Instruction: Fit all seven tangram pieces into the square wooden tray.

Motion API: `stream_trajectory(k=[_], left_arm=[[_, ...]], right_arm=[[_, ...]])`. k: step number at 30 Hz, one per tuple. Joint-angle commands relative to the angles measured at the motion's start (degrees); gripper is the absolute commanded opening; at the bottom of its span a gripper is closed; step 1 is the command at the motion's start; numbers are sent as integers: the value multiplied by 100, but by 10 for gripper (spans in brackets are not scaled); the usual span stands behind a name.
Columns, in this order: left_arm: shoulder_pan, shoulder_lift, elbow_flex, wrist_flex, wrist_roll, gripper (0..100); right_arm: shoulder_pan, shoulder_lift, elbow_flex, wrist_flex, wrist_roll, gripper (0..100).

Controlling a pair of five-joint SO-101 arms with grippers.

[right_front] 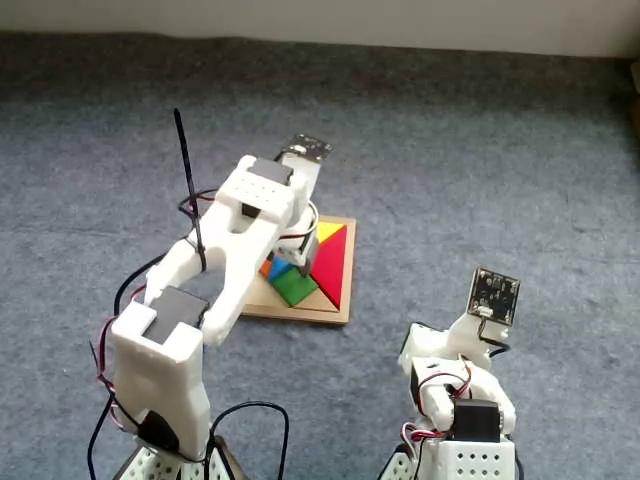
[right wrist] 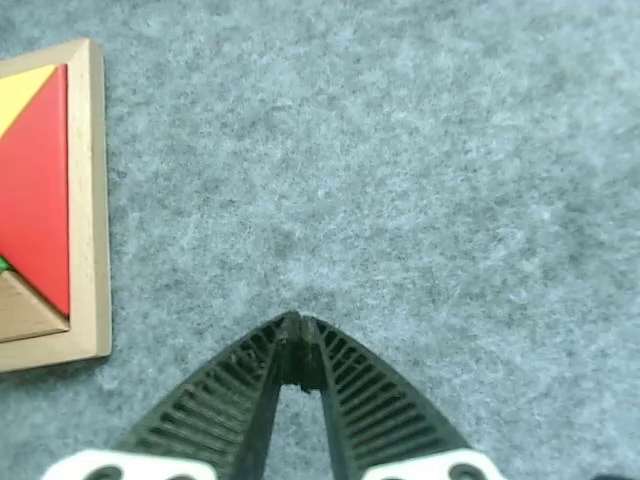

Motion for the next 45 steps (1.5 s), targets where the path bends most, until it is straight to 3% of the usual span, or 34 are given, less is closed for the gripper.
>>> stream_trajectory(k=[1,6,19,22,27,45], left_arm=[[101,-40,-13,-70,-70,175],[101,-40,-40,-79,-343,121],[22,-57,-75,-79,-308,117],[-251,-75,-75,-141,-44,132],[-620,-57,-75,-114,220,259],[-954,-110,-277,-53,229,259]], right_arm=[[66,-75,822,-101,53,4],[66,-75,822,-101,53,4],[66,-75,822,-101,53,4],[66,-75,822,-101,53,4],[66,-75,822,-101,53,4],[75,-75,822,-101,53,4]])
